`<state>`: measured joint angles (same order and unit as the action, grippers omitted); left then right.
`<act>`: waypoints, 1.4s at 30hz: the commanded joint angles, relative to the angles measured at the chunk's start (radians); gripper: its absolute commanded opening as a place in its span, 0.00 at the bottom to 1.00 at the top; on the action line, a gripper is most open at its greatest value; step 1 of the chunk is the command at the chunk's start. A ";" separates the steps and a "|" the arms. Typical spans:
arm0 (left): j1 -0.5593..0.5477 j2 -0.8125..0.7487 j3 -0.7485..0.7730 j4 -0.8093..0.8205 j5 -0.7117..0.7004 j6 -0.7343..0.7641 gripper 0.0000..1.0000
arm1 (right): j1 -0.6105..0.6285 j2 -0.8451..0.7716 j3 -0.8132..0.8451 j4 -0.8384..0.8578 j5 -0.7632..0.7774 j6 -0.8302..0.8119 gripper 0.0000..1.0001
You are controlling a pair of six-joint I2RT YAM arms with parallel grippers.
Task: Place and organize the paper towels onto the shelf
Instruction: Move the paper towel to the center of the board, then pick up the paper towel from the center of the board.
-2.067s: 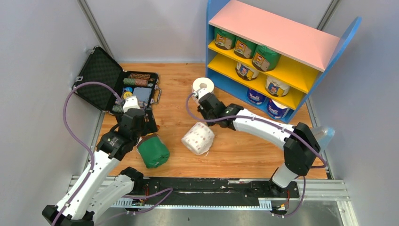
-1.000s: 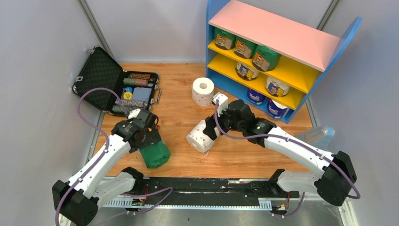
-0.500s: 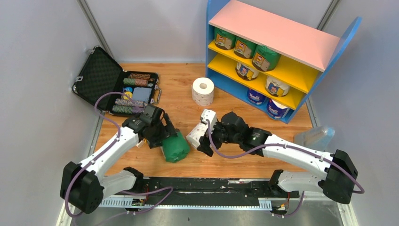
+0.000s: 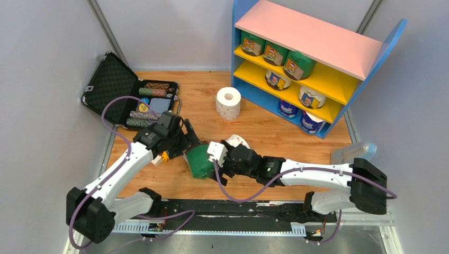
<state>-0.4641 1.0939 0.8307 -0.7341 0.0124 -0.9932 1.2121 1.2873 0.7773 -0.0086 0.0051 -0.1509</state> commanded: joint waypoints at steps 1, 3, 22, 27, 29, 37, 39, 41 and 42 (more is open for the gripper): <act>-0.001 -0.076 0.059 -0.067 -0.117 0.067 1.00 | 0.060 0.070 -0.004 0.150 0.204 -0.147 0.89; -0.001 -0.100 0.071 -0.088 -0.154 0.085 1.00 | 0.087 0.112 -0.001 0.191 0.257 -0.212 0.90; -0.001 -0.341 0.238 -0.221 -0.761 0.372 1.00 | 0.178 0.470 0.096 0.474 0.583 -0.618 0.87; 0.000 -0.367 0.229 -0.184 -0.858 0.469 1.00 | 0.177 0.496 0.129 0.462 0.563 -0.614 0.68; -0.001 -0.377 0.219 -0.166 -0.907 0.494 1.00 | 0.176 0.494 0.139 0.452 0.554 -0.605 0.50; -0.001 -0.448 0.124 -0.068 -0.963 0.521 1.00 | 0.136 0.436 0.207 0.298 0.459 -0.442 0.27; -0.001 -0.460 0.098 -0.047 -0.957 0.521 1.00 | 0.113 0.405 0.237 0.218 0.412 -0.361 0.25; -0.001 -0.466 0.082 -0.035 -0.950 0.521 1.00 | 0.087 0.369 0.271 0.139 0.365 -0.279 0.23; -0.001 -0.466 0.075 -0.032 -0.948 0.520 1.00 | 0.075 0.352 0.289 0.100 0.349 -0.238 0.22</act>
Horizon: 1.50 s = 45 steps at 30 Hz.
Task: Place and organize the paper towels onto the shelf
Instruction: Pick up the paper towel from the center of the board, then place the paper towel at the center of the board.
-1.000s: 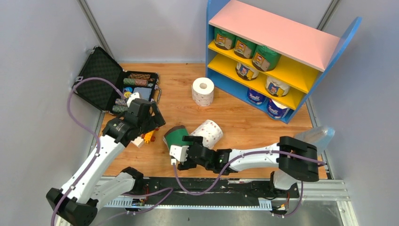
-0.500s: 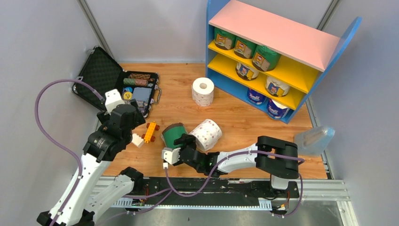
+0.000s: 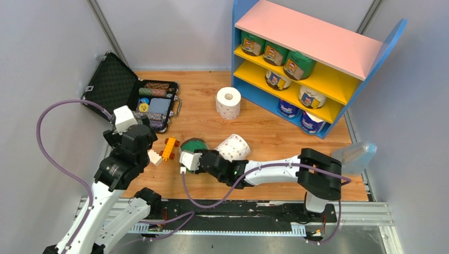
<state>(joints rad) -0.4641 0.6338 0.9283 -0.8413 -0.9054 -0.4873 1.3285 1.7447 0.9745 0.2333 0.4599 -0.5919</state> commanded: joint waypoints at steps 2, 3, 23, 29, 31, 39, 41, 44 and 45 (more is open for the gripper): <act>-0.001 -0.005 -0.029 0.078 -0.027 0.010 1.00 | -0.073 -0.148 0.128 -0.216 -0.124 0.283 0.18; -0.001 -0.005 -0.032 0.080 -0.023 0.009 1.00 | -0.091 -0.170 0.149 -0.268 -0.134 0.326 0.17; 0.001 0.009 -0.045 0.092 0.029 0.004 1.00 | -0.637 -0.628 0.261 -1.179 -0.240 1.077 0.19; 0.001 0.007 -0.045 0.090 0.033 0.006 1.00 | -0.813 -0.709 0.144 -1.270 -0.396 1.110 0.20; 0.001 0.008 -0.045 0.091 0.039 0.008 1.00 | -0.875 -0.723 0.105 -1.268 -0.449 1.099 0.21; 0.002 0.014 -0.045 0.086 0.072 0.013 1.00 | -1.061 -0.666 0.009 -1.222 -0.548 1.058 0.22; 0.002 0.009 -0.046 0.084 0.071 0.013 1.00 | -1.074 -0.654 -0.009 -1.192 -0.541 1.060 0.30; 0.002 -0.001 -0.050 0.085 0.072 0.016 1.00 | -1.093 -0.631 -0.028 -1.157 -0.550 1.067 0.37; 0.002 -0.005 -0.050 0.084 0.072 0.015 1.00 | -1.098 -0.626 -0.033 -1.149 -0.549 1.067 0.40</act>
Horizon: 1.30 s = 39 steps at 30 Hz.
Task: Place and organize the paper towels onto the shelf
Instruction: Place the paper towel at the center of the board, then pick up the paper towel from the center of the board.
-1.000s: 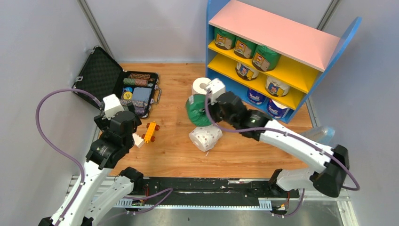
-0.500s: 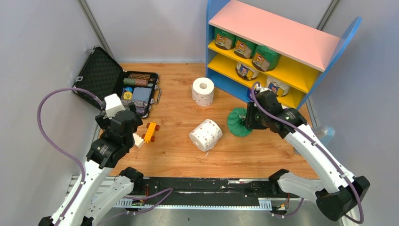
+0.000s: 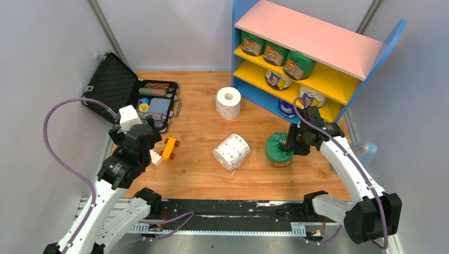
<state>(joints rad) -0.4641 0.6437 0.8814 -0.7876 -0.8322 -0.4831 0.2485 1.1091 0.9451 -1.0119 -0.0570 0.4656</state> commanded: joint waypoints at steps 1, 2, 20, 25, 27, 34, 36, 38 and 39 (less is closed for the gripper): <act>0.002 -0.016 -0.006 0.032 0.000 0.012 1.00 | -0.021 0.012 -0.003 0.099 -0.029 0.011 0.42; 0.002 -0.021 -0.006 0.032 0.001 0.013 1.00 | -0.026 0.011 -0.003 0.102 -0.024 0.011 0.46; 0.003 -0.040 -0.013 0.048 0.020 0.023 1.00 | -0.063 -0.360 0.069 0.150 0.016 0.020 1.00; 0.003 -0.036 -0.012 0.050 0.025 0.025 1.00 | -0.062 -0.449 -0.024 0.177 -0.030 0.033 1.00; 0.002 -0.036 -0.013 0.049 0.027 0.026 1.00 | -0.058 -0.452 -0.035 0.160 -0.047 0.026 1.00; 0.004 -0.033 -0.015 0.054 0.028 0.031 1.00 | -0.027 -0.389 -0.010 0.069 -0.034 0.137 0.92; 0.004 -0.034 -0.016 0.055 0.029 0.031 1.00 | 0.019 -0.372 -0.014 0.042 0.000 0.181 0.91; 0.004 -0.034 -0.016 0.055 0.030 0.031 1.00 | 0.074 -0.351 -0.011 0.018 0.070 0.222 0.91; 0.004 -0.033 -0.016 0.057 0.032 0.031 1.00 | 0.131 -0.338 -0.010 0.007 0.117 0.240 0.90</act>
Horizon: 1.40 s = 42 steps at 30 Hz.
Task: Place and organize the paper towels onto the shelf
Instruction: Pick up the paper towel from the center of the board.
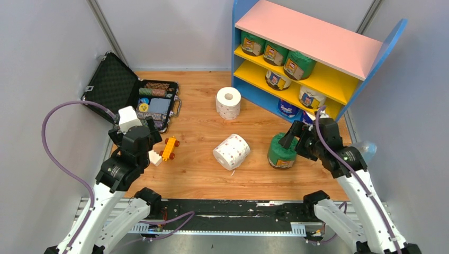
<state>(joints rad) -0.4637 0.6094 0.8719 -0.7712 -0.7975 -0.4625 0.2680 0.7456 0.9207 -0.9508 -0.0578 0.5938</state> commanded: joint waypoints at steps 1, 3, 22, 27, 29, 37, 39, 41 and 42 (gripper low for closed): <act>0.003 0.002 -0.007 0.041 0.000 0.011 1.00 | 0.160 0.054 0.019 -0.068 0.154 0.130 0.90; 0.005 0.004 -0.007 0.044 0.003 0.013 1.00 | 0.264 0.113 0.029 -0.087 0.239 0.168 0.89; 0.007 -0.016 -0.013 0.045 0.008 0.013 1.00 | 0.593 0.610 0.274 -0.247 0.682 0.159 0.78; 0.007 -0.017 -0.014 0.047 0.016 0.015 1.00 | 0.563 0.671 0.252 -0.214 0.680 0.122 0.78; 0.007 -0.018 -0.015 0.047 0.016 0.015 1.00 | 0.551 0.680 0.233 -0.180 0.678 0.098 0.78; 0.008 -0.020 -0.017 0.053 0.032 0.018 1.00 | 0.513 0.696 0.174 -0.058 0.610 0.018 0.68; 0.008 -0.021 -0.017 0.055 0.032 0.018 1.00 | 0.509 0.703 0.163 -0.036 0.597 0.005 0.65; 0.008 -0.022 -0.017 0.056 0.038 0.019 1.00 | 0.505 0.705 0.158 -0.023 0.586 -0.006 0.60; 0.008 -0.022 -0.017 0.056 0.040 0.020 1.00 | 0.503 0.705 0.158 -0.020 0.581 -0.011 0.58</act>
<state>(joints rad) -0.4618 0.5968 0.8619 -0.7628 -0.7631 -0.4572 0.7792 1.4441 1.0908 -1.0458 0.5587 0.6220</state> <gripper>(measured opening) 0.999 0.616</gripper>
